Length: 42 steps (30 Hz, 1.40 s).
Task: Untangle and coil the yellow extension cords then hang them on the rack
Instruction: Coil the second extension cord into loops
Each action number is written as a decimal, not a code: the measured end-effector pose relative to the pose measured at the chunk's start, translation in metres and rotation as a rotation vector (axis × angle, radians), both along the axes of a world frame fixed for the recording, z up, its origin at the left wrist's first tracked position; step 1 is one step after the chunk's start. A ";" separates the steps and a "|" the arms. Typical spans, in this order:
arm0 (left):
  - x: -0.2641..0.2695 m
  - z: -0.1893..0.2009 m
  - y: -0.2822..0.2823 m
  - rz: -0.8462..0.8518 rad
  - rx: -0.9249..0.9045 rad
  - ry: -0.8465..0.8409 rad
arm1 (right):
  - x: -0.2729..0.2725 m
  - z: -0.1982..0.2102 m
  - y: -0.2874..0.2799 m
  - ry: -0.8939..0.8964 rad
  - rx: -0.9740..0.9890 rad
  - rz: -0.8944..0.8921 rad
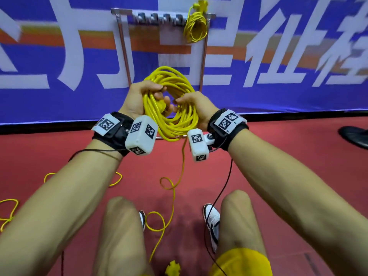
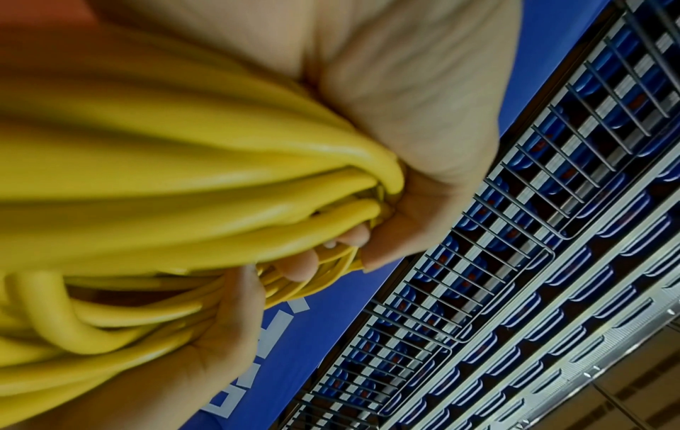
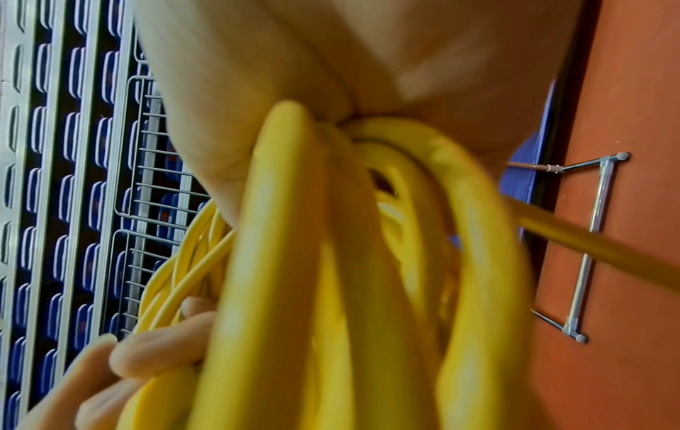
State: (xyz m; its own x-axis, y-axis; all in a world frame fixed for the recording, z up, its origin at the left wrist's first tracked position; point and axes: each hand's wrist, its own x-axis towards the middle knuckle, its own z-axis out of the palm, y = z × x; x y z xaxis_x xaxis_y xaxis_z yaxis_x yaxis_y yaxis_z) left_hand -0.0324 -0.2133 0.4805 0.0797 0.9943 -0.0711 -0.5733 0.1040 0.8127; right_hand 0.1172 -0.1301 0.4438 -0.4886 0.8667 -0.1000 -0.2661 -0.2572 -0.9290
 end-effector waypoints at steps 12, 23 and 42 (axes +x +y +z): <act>-0.017 -0.005 -0.012 -0.303 0.227 -0.123 | -0.006 0.010 -0.004 0.066 0.043 0.119; -0.001 -0.001 -0.015 -0.050 0.202 -0.384 | -0.001 -0.010 -0.009 0.142 0.029 0.291; -0.019 -0.018 0.044 0.789 0.297 0.091 | 0.010 -0.100 -0.033 -0.938 0.705 0.079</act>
